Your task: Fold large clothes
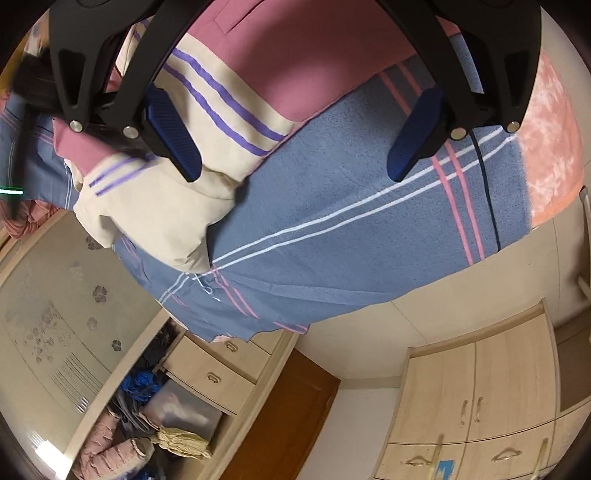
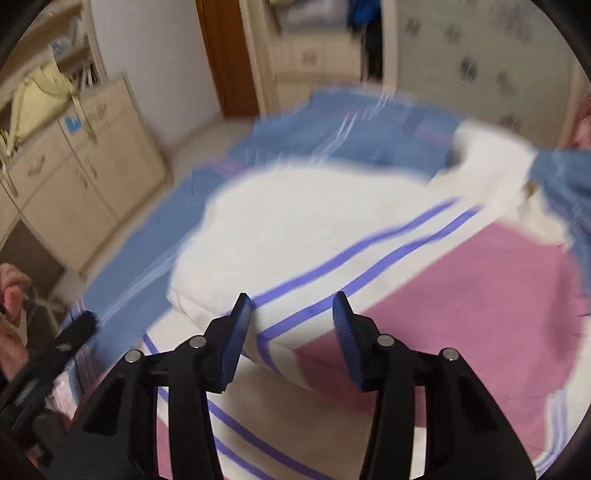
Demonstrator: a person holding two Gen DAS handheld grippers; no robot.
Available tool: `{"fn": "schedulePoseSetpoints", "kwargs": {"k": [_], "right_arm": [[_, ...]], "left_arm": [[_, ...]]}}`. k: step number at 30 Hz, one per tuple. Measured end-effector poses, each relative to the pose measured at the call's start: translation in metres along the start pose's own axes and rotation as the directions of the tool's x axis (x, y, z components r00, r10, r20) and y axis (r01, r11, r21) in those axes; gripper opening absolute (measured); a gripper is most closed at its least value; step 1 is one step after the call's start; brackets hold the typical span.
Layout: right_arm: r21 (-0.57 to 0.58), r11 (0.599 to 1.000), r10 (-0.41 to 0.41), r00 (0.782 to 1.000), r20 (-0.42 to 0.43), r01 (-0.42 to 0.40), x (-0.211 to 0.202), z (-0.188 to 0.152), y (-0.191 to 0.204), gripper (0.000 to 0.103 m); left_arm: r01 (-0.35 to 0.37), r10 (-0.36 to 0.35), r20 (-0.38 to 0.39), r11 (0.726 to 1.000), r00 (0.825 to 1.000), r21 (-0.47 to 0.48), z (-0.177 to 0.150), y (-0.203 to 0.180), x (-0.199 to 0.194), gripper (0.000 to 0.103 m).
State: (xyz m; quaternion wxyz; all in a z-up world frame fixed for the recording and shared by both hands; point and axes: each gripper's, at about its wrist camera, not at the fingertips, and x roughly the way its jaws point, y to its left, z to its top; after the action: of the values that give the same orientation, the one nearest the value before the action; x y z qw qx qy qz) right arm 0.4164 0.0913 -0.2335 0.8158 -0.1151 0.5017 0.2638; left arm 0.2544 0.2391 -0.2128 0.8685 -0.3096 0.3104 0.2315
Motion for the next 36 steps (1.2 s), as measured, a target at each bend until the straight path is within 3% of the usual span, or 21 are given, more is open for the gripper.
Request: {"fn": "schedulePoseSetpoints", "kwargs": {"k": [3,5,7,10,12,13,14,17,18,19,20,22,24,26,28,29,31,33,34,35,36], "right_arm": [[-0.034,0.999,-0.019,1.0,-0.022,0.018,0.01,-0.003,0.007,0.048],[0.018,0.998,0.059,0.998,-0.008,-0.059,-0.012,-0.003,0.0,0.048],[0.049,0.988,0.142,0.984,0.11,-0.148,-0.046,-0.008,-0.01,0.048],[0.143,0.99,-0.046,0.965,0.257,0.01,-0.086,-0.028,-0.041,0.048],[0.196,0.976,-0.123,0.984,0.13,0.096,-0.068,-0.04,-0.072,0.048],[0.182,0.979,-0.104,0.994,0.041,0.094,-0.051,-0.046,-0.086,0.048],[0.192,0.98,-0.062,0.997,0.037,0.054,-0.05,-0.054,-0.095,0.047],[0.261,0.962,0.032,0.98,0.199,-0.084,-0.1,-0.077,-0.113,0.05],[0.273,0.955,0.033,0.96,0.278,-0.112,-0.121,-0.087,-0.117,0.054],[0.284,0.954,-0.002,0.945,0.328,-0.097,-0.136,-0.095,-0.122,0.066],[0.3,0.953,-0.069,0.941,0.33,-0.035,-0.143,-0.099,-0.126,0.072],[0.309,0.946,-0.169,0.961,0.218,0.096,-0.127,-0.094,-0.138,0.072],[0.322,0.937,-0.171,0.981,0.088,0.135,-0.088,-0.096,-0.157,0.072],[0.298,0.947,-0.152,0.986,0.071,0.124,-0.067,-0.102,-0.157,0.072],[0.281,0.953,-0.147,0.984,0.101,0.114,-0.082,-0.103,-0.154,0.072],[0.302,0.95,-0.127,0.982,0.142,0.079,-0.097,-0.106,-0.153,0.072],[0.352,0.936,-0.085,0.962,0.259,-0.012,-0.13,-0.12,-0.157,0.072],[0.405,0.914,-0.142,0.945,0.294,0.011,-0.154,-0.136,-0.166,0.072],[0.431,0.902,-0.18,0.939,0.293,0.038,-0.161,-0.139,-0.17,0.072],[0.461,0.884,-0.223,0.935,0.277,0.075,-0.165,-0.148,-0.176,0.072],[0.494,0.859,-0.276,0.936,0.22,0.137,-0.16,-0.158,-0.184,0.072]], "left_arm": [[0.022,-0.022,0.001,0.999,1.0,0.032,0.0,-0.007,-0.001,0.101],[0.04,-0.04,0.0,0.998,0.999,0.055,-0.001,-0.012,-0.001,0.101],[0.066,-0.066,-0.008,0.995,0.998,0.078,-0.002,-0.018,0.0,0.101],[0.144,-0.14,-0.043,0.98,0.989,0.138,-0.008,-0.032,0.001,0.101],[0.23,-0.203,-0.135,0.944,0.97,0.236,-0.018,-0.053,0.007,0.101],[0.255,-0.205,-0.194,0.924,0.959,0.283,-0.025,-0.066,0.014,0.101],[0.259,-0.179,-0.254,0.908,0.95,0.329,-0.034,-0.077,0.023,0.101],[0.185,-0.055,-0.292,0.878,0.955,0.441,-0.052,-0.096,0.04,0.101],[0.178,-0.046,-0.286,0.871,0.957,0.458,-0.053,-0.099,0.04,0.101],[0.194,-0.061,-0.289,0.868,0.955,0.458,-0.052,-0.101,0.039,0.101],[0.221,-0.084,-0.309,0.87,0.947,0.441,-0.051,-0.1,0.04,0.101],[0.228,-0.075,-0.349,0.878,0.934,0.421,-0.052,-0.097,0.05,0.101],[0.204,-0.03,-0.369,0.873,0.929,0.442,-0.059,-0.098,0.061,0.101],[0.162,0.021,-0.341,0.851,0.94,0.5,-0.066,-0.107,0.062,0.101],[0.133,0.037,-0.291,0.83,0.956,0.541,-0.068,-0.113,0.057,0.101],[0.132,0.017,-0.259,0.826,0.966,0.548,-0.065,-0.115,0.049,0.101],[0.208,-0.115,-0.203,0.824,0.972,0.528,-0.053,-0.115,0.024,0.101],[0.351,-0.269,-0.233,0.805,0.934,0.479,-0.045,-0.113,0.01,0.101],[0.442,-0.337,-0.297,0.777,0.894,0.448,-0.046,-0.115,0.011,0.101],[0.496,-0.356,-0.367,0.754,0.859,0.43,-0.05,-0.119,0.018,0.101],[0.504,-0.333,-0.413,0.751,0.847,0.427,-0.055,-0.121,0.028,0.101]]}}
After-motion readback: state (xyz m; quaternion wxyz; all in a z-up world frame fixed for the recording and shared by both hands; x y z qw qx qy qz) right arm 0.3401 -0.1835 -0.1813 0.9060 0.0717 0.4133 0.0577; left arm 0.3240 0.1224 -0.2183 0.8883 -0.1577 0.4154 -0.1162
